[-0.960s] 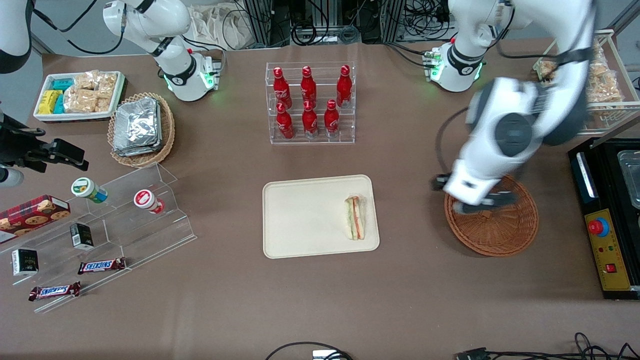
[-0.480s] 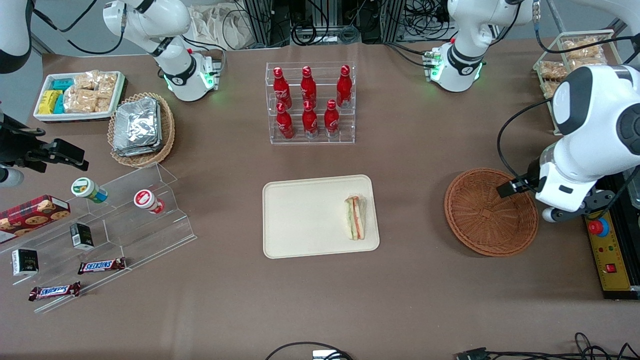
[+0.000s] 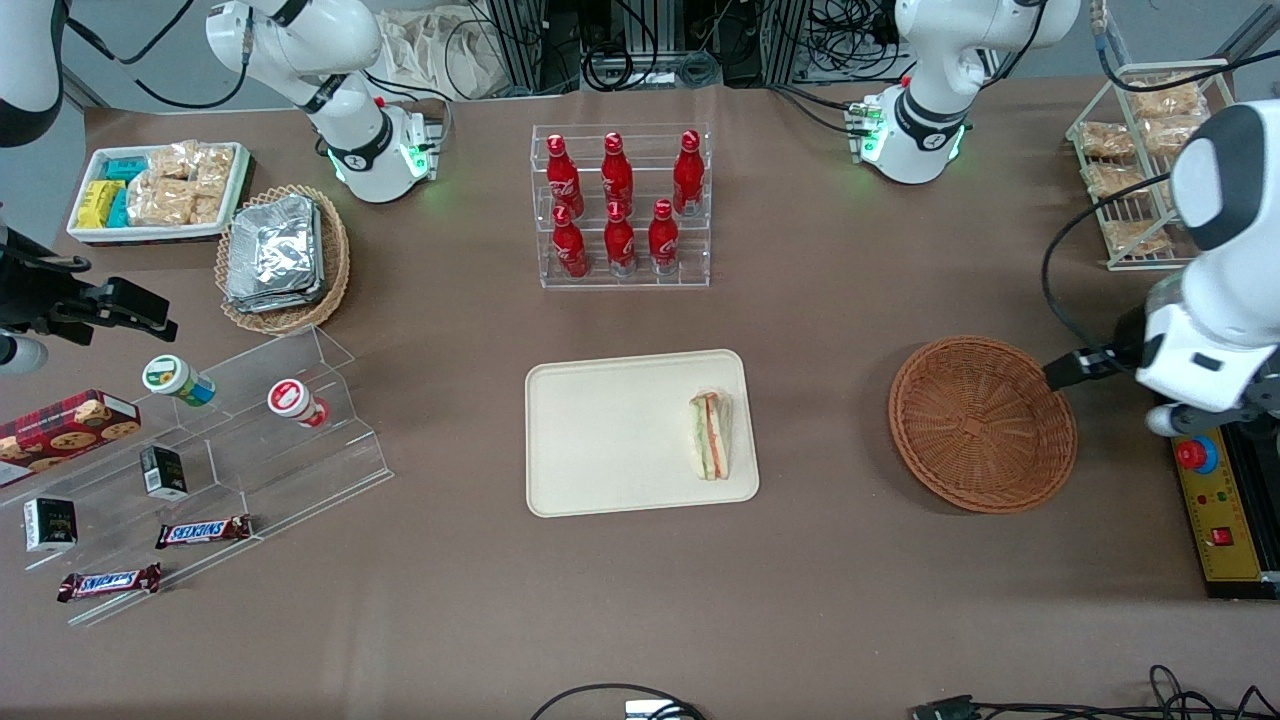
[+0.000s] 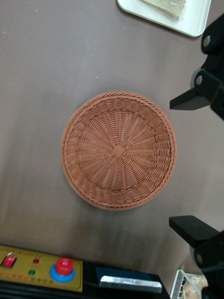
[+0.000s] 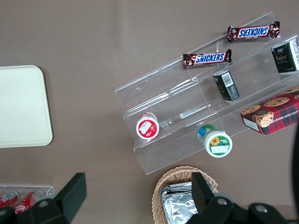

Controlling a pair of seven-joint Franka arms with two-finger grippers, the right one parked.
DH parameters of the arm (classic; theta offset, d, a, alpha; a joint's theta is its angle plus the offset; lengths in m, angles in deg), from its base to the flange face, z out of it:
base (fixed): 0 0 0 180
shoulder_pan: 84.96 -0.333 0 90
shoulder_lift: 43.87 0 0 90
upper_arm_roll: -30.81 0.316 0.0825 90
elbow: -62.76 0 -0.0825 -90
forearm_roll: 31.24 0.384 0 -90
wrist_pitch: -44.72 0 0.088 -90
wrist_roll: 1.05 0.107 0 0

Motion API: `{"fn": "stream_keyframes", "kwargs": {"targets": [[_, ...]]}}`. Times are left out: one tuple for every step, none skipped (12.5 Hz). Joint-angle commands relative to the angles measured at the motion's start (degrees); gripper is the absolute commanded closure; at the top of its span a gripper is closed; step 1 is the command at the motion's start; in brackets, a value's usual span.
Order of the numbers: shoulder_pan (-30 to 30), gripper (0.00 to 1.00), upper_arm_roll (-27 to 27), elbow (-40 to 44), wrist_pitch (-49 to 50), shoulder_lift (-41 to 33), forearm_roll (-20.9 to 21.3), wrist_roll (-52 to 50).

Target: Place sandwich from basket to tray

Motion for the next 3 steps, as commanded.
{"fn": "stream_keyframes", "kwargs": {"targets": [[-2.3,0.0,-0.63,5.71,0.84,3.31,-0.52,1.63],[-2.49,0.0,-0.72,6.52,0.93,3.58,-0.43,2.86],[-2.14,0.0,-0.89,6.35,1.02,3.59,-0.43,3.13]]}}
